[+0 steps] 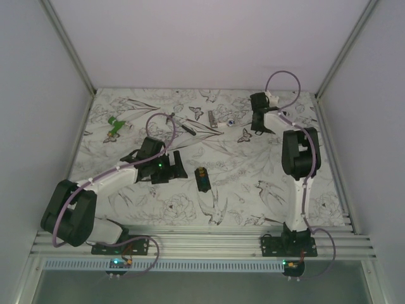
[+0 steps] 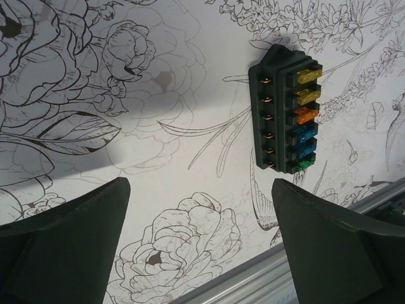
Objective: Snap on the fuse box
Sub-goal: Pick up the fuse box cover from the center of the board.
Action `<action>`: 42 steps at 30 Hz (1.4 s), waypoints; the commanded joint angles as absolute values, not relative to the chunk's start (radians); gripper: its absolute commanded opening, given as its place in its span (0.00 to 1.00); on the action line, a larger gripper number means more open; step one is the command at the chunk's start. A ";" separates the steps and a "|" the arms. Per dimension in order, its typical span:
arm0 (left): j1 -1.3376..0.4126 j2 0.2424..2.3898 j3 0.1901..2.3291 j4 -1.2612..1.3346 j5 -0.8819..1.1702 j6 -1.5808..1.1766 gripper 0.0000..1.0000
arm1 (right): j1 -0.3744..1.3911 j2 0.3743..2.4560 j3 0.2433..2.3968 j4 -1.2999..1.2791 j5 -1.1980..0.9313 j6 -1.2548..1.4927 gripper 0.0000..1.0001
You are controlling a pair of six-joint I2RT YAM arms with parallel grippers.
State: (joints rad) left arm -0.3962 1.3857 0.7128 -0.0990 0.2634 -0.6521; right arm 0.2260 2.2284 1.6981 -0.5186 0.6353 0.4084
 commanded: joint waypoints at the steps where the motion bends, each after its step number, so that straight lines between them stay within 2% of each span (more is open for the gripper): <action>1: -0.388 1.377 0.691 -0.118 0.266 -0.633 0.99 | 0.184 2.130 1.624 -0.498 0.596 0.428 1.00; 6: -0.388 1.377 0.692 -0.118 0.266 -0.634 0.99 | 0.129 2.124 1.633 -0.446 0.384 0.367 0.99; 12: -0.388 1.376 0.692 -0.118 0.263 -0.634 0.99 | 0.096 2.199 1.725 -0.451 0.291 0.313 0.88; 20: -0.388 1.382 0.693 -0.118 0.266 -0.635 0.99 | 0.079 2.253 1.774 -0.472 0.267 0.287 0.69; 27: -0.388 1.369 0.689 -0.118 0.265 -0.637 0.99 | 0.073 2.253 1.760 -0.480 0.249 0.285 0.46; 29: -0.388 1.363 0.687 -0.118 0.265 -0.639 0.99 | 0.073 2.228 1.736 -0.477 0.233 0.285 0.38; 32: -0.388 1.349 0.683 -0.118 0.265 -0.644 0.99 | 0.081 2.151 1.669 -0.470 0.200 0.284 0.31; 42: -0.366 1.281 0.640 -0.130 0.249 -0.672 1.00 | 0.264 1.761 1.304 -0.475 0.178 0.341 0.31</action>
State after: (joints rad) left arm -0.3828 1.3144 0.6704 -0.1020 0.2626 -0.6617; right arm 0.1669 1.9182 1.3773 -0.4755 0.1986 0.3042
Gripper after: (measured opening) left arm 0.993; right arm 0.469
